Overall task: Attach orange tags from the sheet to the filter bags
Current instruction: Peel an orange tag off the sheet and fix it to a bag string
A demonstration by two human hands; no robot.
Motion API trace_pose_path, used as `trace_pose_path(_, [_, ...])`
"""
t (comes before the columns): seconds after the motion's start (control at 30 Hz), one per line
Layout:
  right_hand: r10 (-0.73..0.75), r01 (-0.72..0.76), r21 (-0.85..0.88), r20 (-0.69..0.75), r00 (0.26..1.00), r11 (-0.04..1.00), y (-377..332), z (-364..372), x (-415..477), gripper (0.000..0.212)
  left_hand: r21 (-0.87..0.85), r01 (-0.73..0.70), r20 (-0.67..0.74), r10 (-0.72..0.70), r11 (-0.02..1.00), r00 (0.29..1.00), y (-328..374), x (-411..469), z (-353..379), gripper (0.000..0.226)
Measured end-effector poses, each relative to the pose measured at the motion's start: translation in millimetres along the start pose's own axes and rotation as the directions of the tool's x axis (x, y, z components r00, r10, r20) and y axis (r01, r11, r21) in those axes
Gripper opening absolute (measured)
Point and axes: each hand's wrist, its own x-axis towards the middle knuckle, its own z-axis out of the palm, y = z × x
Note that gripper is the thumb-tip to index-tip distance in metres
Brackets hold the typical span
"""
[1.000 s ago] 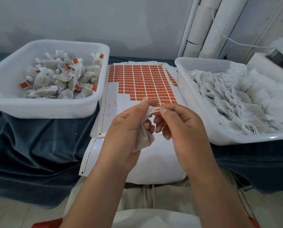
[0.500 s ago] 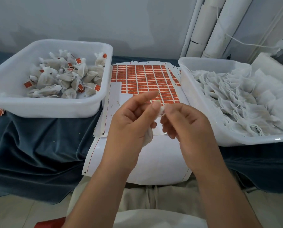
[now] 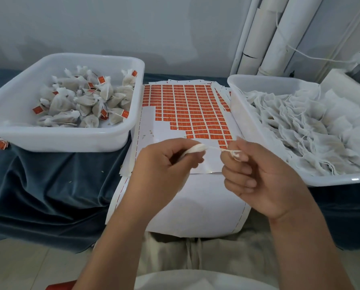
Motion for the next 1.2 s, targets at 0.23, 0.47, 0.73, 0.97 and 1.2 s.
trace_pose_path(0.23, [-0.161,0.153,-0.05,-0.24,0.958,0.987,-2.4,2.9,0.3,0.018,0.244,-0.136,0.023,0.134,0.96,0.991,-7.8,1.5,3.6,0.039])
trace_pose_path(0.47, [-0.221,-0.083,-0.777,-0.277,0.935,0.624,-18.2,-1.1,-21.3,0.044,0.109,0.001,-0.025,0.001,0.994,1.0,-16.5,5.6,-5.3,0.015])
trace_pose_path(0.73, [-0.239,-0.135,-0.914,-0.239,0.941,0.382,-46.3,7.1,-55.0,0.041,0.104,0.025,-0.118,-0.013,0.994,0.993,-21.0,8.1,-21.4,0.014])
trace_pose_path(0.97, [-0.485,-0.034,-0.902,-0.263,0.834,0.43,-10.1,27.5,-15.9,0.053,0.167,-0.019,-0.015,0.021,0.986,1.0,-18.7,4.8,-13.3,0.018])
trace_pose_path(1.2, [-0.349,-0.09,-0.887,-0.27,0.898,0.454,21.4,27.5,14.8,0.018,0.179,-0.058,0.115,0.038,0.982,0.993,-17.1,7.3,-11.3,0.03])
